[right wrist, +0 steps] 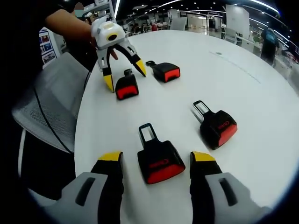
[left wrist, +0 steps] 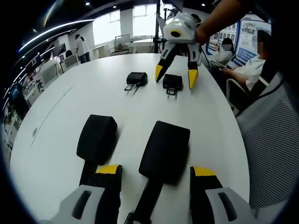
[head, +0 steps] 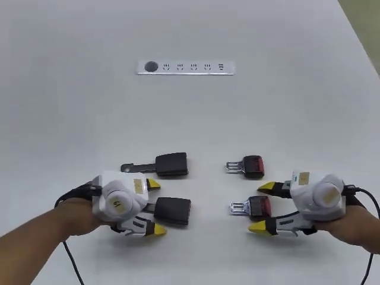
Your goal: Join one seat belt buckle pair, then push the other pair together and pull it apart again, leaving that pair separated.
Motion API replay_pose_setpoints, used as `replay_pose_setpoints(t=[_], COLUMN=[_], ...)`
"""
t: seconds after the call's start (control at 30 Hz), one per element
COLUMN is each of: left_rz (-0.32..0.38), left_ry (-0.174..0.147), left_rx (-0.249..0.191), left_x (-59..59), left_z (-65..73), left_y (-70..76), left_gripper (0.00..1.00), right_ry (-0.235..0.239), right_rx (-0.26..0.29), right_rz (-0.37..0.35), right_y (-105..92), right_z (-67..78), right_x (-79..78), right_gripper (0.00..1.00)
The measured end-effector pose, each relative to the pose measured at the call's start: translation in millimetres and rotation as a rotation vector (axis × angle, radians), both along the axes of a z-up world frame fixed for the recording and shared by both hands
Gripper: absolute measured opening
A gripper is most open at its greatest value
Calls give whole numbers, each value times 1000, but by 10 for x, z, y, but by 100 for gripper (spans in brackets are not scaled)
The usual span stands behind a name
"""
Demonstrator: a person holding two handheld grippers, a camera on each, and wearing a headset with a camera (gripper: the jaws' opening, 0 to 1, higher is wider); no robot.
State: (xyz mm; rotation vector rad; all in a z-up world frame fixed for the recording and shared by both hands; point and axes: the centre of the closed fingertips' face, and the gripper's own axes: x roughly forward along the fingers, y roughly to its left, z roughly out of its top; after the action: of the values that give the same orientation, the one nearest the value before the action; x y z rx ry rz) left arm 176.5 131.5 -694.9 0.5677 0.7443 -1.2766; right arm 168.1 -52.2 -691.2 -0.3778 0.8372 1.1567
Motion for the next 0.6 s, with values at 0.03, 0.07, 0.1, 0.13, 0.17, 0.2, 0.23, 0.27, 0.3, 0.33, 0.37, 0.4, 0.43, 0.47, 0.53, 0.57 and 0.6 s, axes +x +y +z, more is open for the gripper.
replay_pose_setpoints(t=[0.03, 0.07, 0.1, 0.13, 0.17, 0.2, 0.23, 0.27, 0.3, 0.33, 0.37, 0.4, 0.43, 0.47, 0.53, 0.57, 0.6], left_rz=[-3, -8, -10, -21, -31, -49, -46, -51, -56, -61, -63, -66, -67, -65, -56, -42, -35], left_ry=[0, -5, 1, -4, -4, -13, -5, -7, -7, -6, -5, -3, 0, -3, -1, 1, -3], left_rx=[-2, -8, -6, -10, -14, -20, -17, -21, -22, -22, -24, -25, -30, -28, -27, -30, -35], left_x=[9, 22, 13, 15, 2, -4, -21, -31, -40, -52, -61, -70, -76, -74, -86, -81, -77], left_z=[1, 7, 2, 15, 23, 32, 25, 27, 26, 12, 1, 0, 2, 4, -32, -38, -43], left_y=[-11, -25, -28, -39, -49, -64, -55, -62, -64, -61, -62, -65, -69, -63, -71, -73, -74], left_gripper=[60, 60, 59, 58, 57, 56, 54, 54, 52, 50, 49, 46, 43, 39, 37, 36, 36], right_ry=[-22, -6, -11, -7, -8, -14, -20, -17, -18, -20, -19, -20, -24, -26, -28, -32, -33], right_rx=[12, 4, 6, 6, 2, -3, -7, -4, -3, -5, -6, -8, -14, -13, -18, -25, -28], right_rz=[22, 6, 10, 13, 18, 25, 33, 36, 37, 38, 43, 48, 56, 59, 63, 68, 69], right_y=[25, 0, 1, -5, -12, -17, -22, -24, -24, -21, -18, -6, -15, -8, 8, 13, 17], right_z=[13, 4, 8, 8, 6, 5, 3, -2, -2, 9, 14, 24, 37, 44, 72, 82, 88], right_x=[23, 7, 21, 13, 7, 10, 3, 9, 7, 10, 0, -7, -16, -15, -24, -32, -33], right_gripper=[54, 52, 51, 49, 46, 45, 44, 43, 43, 42, 40, 38, 37, 36, 36, 36, 36])
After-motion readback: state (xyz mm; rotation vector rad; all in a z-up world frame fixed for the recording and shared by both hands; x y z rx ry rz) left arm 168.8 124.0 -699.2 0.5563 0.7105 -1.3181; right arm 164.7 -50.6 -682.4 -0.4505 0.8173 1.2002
